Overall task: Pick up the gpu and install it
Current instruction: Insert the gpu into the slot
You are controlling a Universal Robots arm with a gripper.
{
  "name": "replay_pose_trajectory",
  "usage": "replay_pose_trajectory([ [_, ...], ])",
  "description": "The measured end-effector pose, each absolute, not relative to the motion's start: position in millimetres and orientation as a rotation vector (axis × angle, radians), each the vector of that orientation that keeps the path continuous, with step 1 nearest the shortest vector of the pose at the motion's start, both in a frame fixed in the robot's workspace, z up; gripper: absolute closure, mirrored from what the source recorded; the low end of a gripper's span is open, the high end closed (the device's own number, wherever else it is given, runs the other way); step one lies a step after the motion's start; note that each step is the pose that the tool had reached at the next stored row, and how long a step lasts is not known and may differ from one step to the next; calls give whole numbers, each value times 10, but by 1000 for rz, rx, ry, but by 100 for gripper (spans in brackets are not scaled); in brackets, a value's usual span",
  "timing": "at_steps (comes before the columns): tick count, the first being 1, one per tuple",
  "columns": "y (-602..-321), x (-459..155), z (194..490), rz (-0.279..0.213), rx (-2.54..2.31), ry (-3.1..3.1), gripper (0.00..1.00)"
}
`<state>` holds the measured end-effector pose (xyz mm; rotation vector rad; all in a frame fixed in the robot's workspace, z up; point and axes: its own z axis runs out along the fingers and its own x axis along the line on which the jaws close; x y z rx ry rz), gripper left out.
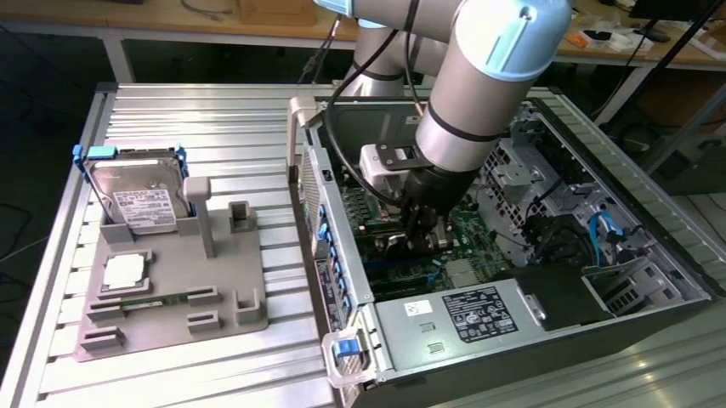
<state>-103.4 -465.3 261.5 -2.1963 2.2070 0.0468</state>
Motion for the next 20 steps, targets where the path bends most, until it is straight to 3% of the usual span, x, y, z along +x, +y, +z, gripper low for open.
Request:
replay_pose_trajectory([
  [20,-4676,-1032,2575,53,-2193,2204,73],
])
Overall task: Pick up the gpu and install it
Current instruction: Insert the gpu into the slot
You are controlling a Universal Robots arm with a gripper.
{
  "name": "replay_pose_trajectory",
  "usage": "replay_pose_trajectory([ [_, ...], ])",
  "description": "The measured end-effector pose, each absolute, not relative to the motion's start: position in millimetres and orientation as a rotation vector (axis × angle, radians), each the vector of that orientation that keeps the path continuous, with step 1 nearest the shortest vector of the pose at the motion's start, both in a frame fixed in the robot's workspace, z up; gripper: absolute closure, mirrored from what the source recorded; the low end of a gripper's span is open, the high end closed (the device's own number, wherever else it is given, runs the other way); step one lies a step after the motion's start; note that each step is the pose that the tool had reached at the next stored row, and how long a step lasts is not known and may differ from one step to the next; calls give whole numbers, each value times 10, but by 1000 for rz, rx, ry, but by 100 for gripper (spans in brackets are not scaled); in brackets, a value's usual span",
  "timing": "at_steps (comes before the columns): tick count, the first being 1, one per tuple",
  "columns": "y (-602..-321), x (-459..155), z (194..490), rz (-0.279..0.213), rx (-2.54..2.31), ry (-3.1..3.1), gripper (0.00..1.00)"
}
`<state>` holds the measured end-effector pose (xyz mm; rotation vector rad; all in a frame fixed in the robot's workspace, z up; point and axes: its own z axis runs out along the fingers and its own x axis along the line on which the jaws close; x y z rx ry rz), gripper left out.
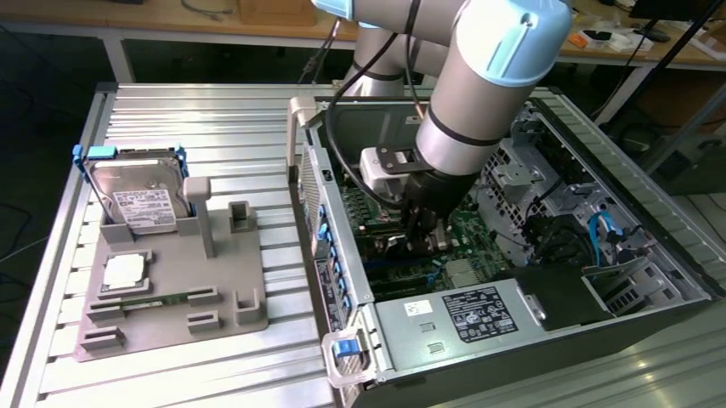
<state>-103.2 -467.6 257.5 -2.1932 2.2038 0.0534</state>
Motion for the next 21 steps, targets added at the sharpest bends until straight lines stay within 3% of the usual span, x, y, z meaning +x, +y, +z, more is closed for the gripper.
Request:
replay_pose_trajectory([
  [21,-4657,-1032,2557,51,-2195,2205,73],
])
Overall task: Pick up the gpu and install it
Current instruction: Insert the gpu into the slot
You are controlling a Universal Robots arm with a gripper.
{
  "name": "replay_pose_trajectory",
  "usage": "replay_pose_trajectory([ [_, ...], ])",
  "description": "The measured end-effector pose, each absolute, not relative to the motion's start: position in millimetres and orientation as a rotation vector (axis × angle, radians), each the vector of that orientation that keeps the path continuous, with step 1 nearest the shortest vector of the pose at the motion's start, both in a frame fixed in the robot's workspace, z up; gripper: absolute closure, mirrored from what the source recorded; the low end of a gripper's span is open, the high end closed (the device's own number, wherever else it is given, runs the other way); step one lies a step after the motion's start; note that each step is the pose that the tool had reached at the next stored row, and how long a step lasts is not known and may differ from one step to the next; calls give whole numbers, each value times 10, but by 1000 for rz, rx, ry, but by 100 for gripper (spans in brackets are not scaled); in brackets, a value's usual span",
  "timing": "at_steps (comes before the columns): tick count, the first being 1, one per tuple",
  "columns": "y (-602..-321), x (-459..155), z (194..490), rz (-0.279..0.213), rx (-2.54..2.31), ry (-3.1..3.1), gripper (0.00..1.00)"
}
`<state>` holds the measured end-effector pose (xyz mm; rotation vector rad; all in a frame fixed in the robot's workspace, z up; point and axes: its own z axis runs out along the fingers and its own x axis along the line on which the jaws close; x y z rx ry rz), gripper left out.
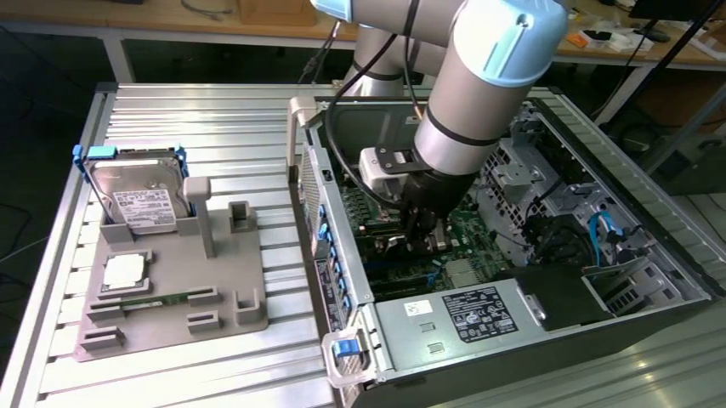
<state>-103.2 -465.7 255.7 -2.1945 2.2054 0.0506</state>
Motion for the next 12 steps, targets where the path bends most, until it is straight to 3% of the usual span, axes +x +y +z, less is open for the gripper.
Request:
replay_pose_trajectory([
  [12,-4656,-1031,2607,50,-2195,2206,73],
])
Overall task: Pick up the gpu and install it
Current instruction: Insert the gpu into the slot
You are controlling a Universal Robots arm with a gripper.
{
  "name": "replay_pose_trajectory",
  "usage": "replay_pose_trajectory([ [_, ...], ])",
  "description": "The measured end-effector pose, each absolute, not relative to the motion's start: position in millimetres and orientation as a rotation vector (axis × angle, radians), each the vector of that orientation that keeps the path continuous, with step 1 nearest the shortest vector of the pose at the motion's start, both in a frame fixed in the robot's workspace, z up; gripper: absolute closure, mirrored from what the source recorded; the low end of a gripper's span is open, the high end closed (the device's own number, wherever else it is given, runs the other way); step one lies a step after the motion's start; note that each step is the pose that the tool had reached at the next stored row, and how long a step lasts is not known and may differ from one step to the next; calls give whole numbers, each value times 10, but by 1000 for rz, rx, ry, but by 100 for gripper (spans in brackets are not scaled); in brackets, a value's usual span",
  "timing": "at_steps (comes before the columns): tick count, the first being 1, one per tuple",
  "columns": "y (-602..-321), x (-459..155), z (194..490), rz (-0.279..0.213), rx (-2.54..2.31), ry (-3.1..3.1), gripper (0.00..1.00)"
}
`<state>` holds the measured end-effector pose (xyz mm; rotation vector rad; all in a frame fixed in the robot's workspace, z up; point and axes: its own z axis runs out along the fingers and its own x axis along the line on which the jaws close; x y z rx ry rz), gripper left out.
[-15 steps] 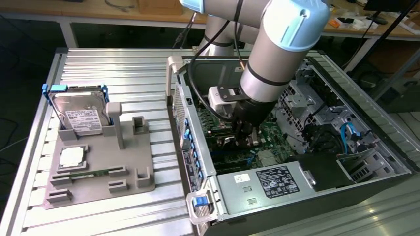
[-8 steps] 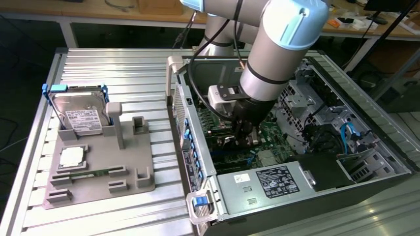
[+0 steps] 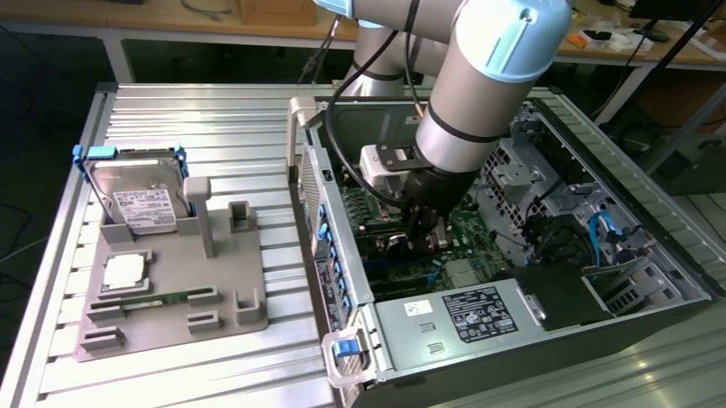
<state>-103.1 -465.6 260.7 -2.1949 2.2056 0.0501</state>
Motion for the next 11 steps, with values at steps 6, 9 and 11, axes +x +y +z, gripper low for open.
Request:
replay_pose_trajectory([
  [6,-4656,-1031,2607,50,-2195,2206,73],
  [9,-4660,-1031,2607,51,-2195,2205,73],
  [11,-4662,-1031,2607,51,-2194,2205,73],
])
